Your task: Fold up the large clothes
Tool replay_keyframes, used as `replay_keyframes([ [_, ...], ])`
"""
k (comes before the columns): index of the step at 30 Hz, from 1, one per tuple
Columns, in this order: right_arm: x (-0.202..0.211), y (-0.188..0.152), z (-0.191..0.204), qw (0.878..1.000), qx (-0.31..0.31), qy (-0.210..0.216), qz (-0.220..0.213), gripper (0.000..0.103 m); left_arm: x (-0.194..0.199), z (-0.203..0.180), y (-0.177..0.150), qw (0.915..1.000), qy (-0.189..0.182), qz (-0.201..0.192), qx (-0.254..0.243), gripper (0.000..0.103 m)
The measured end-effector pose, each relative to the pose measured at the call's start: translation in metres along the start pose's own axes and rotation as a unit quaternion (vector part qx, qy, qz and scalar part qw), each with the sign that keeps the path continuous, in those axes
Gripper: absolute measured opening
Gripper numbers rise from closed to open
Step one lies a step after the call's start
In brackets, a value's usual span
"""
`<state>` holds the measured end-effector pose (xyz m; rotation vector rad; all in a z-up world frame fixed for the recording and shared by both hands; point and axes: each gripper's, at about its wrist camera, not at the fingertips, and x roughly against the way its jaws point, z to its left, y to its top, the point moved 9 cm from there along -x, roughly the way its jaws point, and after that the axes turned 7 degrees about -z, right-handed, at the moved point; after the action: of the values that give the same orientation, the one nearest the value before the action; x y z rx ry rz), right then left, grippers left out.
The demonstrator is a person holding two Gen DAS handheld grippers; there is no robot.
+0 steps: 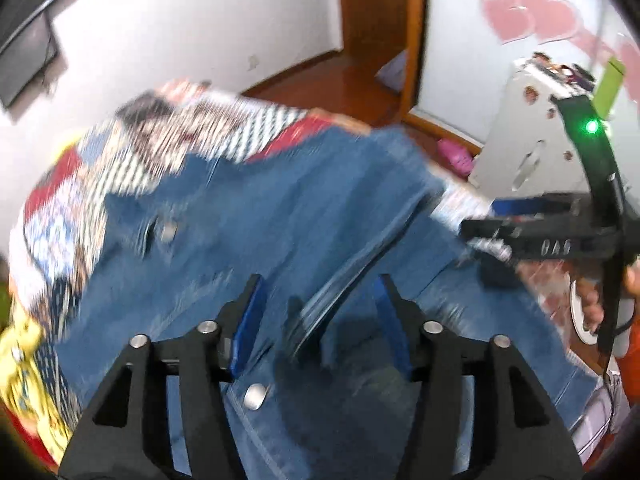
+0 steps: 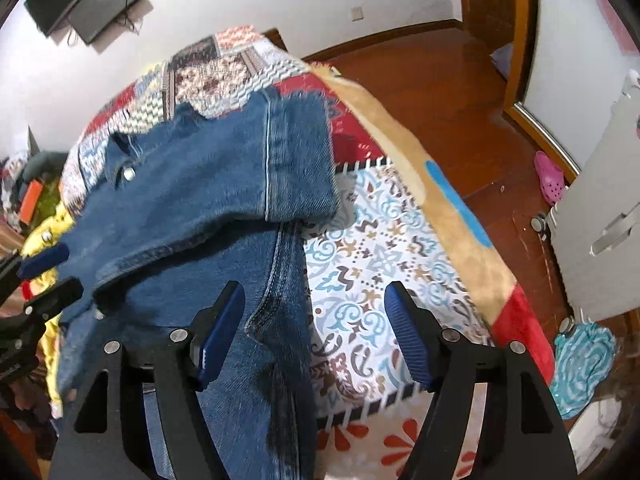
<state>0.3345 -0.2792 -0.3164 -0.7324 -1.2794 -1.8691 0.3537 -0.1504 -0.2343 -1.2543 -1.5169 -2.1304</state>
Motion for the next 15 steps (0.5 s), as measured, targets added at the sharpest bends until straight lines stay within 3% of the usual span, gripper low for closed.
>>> replay_keyframes([
  [2, 0.006, 0.003, -0.002, 1.000, -0.004, 0.001, -0.008, 0.069, -0.008, -0.015, 0.015, 0.9998, -0.006, -0.006, -0.017, 0.060],
  [7, 0.013, 0.007, -0.007, 1.000, 0.001, -0.009, -0.019, 0.069, -0.062, -0.049, 0.020, 0.9976, -0.039, 0.043, -0.039, 0.060],
  [12, 0.011, 0.006, -0.019, 1.000, 0.000, -0.020, -0.015, 0.069, -0.110, -0.061, 0.018, 0.9951, -0.027, 0.077, -0.055, 0.059],
  [15, 0.008, 0.003, -0.026, 1.000, -0.008, -0.023, -0.009, 0.069, -0.119, -0.063, 0.025, 0.9960, -0.038, 0.061, -0.052, 0.033],
])
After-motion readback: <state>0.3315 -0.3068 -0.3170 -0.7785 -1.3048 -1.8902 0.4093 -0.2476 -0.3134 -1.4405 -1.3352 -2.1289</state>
